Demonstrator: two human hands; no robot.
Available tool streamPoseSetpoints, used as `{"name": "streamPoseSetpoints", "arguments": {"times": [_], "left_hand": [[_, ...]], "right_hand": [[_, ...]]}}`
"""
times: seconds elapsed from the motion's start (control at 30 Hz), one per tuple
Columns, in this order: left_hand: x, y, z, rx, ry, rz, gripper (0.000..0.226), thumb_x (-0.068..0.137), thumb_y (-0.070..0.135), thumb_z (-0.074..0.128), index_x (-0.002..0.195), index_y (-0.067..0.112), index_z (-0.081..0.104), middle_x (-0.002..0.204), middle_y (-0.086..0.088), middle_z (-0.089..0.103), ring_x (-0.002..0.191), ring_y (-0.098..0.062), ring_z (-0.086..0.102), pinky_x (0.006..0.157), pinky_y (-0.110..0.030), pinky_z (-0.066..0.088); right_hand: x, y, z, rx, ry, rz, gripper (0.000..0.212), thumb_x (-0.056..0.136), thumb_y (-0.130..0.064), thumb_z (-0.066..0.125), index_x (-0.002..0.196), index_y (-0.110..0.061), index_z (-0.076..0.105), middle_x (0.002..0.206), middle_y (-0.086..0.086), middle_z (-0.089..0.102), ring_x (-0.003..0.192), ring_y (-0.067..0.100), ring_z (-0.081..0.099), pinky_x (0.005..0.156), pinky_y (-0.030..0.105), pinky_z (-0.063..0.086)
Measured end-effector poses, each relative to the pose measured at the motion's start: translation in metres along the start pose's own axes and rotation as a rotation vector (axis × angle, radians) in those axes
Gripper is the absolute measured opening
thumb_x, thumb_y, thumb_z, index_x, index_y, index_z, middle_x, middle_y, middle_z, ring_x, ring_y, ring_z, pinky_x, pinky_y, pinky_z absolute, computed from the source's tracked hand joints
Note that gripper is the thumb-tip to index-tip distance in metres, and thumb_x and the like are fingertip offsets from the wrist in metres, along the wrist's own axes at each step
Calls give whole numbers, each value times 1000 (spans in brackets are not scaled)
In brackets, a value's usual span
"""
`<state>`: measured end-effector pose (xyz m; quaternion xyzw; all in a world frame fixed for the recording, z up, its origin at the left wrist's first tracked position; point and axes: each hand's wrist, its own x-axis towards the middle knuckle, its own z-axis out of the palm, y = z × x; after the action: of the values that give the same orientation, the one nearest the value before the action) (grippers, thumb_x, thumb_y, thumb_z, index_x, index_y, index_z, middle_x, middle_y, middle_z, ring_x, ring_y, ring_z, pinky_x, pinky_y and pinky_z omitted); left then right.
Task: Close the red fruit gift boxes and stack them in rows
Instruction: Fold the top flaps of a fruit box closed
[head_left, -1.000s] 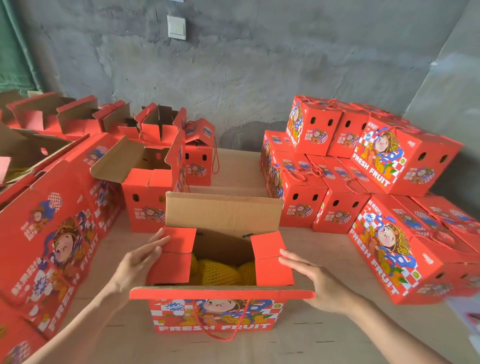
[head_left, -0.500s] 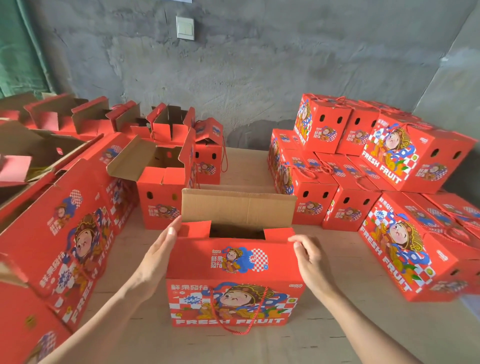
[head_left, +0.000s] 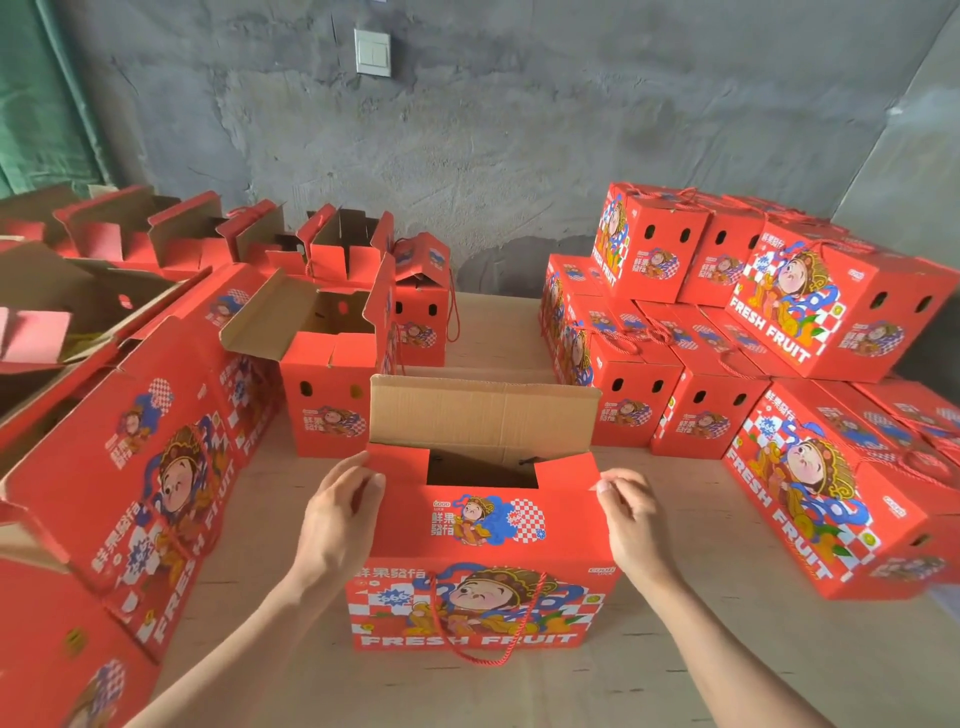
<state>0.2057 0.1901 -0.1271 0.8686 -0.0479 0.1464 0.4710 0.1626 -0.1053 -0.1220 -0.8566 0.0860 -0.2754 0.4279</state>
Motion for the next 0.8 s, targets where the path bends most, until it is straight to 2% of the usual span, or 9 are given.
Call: {"name": "streamPoseSetpoints", "arguments": {"times": [0.17,0.23,0.33,0.43,0.5,0.63,0.73,0.77,0.8], "left_hand": [[6,0,2,-40,16,-64,19,92,12,57,83,1,68,128,-2,56,107,-12,50,88,-26,38],[6,0,2,-100,8,-100,15,90,9,59,78,4,68,126,2,55,106,-10,49,89,-25,37],[12,1,0,-125,-3,-148,5,85,5,63,82,7,66,124,1,56,103,-12,51,86,-27,41],[22,4,0,-173,-58,-309,19,85,6,63,98,17,54,117,-4,52,97,-21,55,79,-39,51],[26,7,2,-196,-98,-379,26,86,3,59,102,20,49,116,-5,47,99,-25,54,78,-42,53],[29,9,9,-153,-122,-361,34,84,-5,47,110,18,42,115,-4,34,83,-12,46,74,-37,50],[26,9,10,-213,-139,-395,45,85,-4,43,123,19,35,121,-6,34,102,-23,46,86,-41,49],[25,8,10,-224,-136,-387,56,86,-6,42,134,17,28,130,-9,34,111,-24,43,90,-40,45],[24,8,10,-228,-134,-366,67,86,-8,41,144,16,18,139,-11,29,120,-26,39,96,-39,41]], "right_hand": [[2,5,1,17,-62,104,16,92,1,54,89,8,68,105,13,55,97,20,51,78,7,34],[2,7,0,38,-86,145,14,90,1,56,87,4,69,105,12,55,98,19,51,79,16,36],[-1,6,0,114,-92,215,8,89,0,57,92,-7,59,100,10,57,78,17,54,65,18,42],[3,5,0,157,-112,278,31,90,1,56,118,-9,49,121,8,54,93,14,53,70,14,43],[10,1,-1,158,-183,333,48,90,4,52,134,-11,40,137,6,47,98,10,50,66,11,43],[31,-10,6,137,-332,388,78,85,17,40,150,-16,14,155,1,24,116,15,48,58,11,44],[37,-16,16,78,-318,381,86,83,18,41,152,-19,5,157,4,17,135,17,34,83,18,47],[36,-16,18,75,-299,374,87,83,16,44,152,-19,5,157,4,20,130,14,36,84,13,46],[34,-15,18,87,-277,369,87,83,14,47,152,-18,6,155,5,25,121,10,38,76,6,44]]}}
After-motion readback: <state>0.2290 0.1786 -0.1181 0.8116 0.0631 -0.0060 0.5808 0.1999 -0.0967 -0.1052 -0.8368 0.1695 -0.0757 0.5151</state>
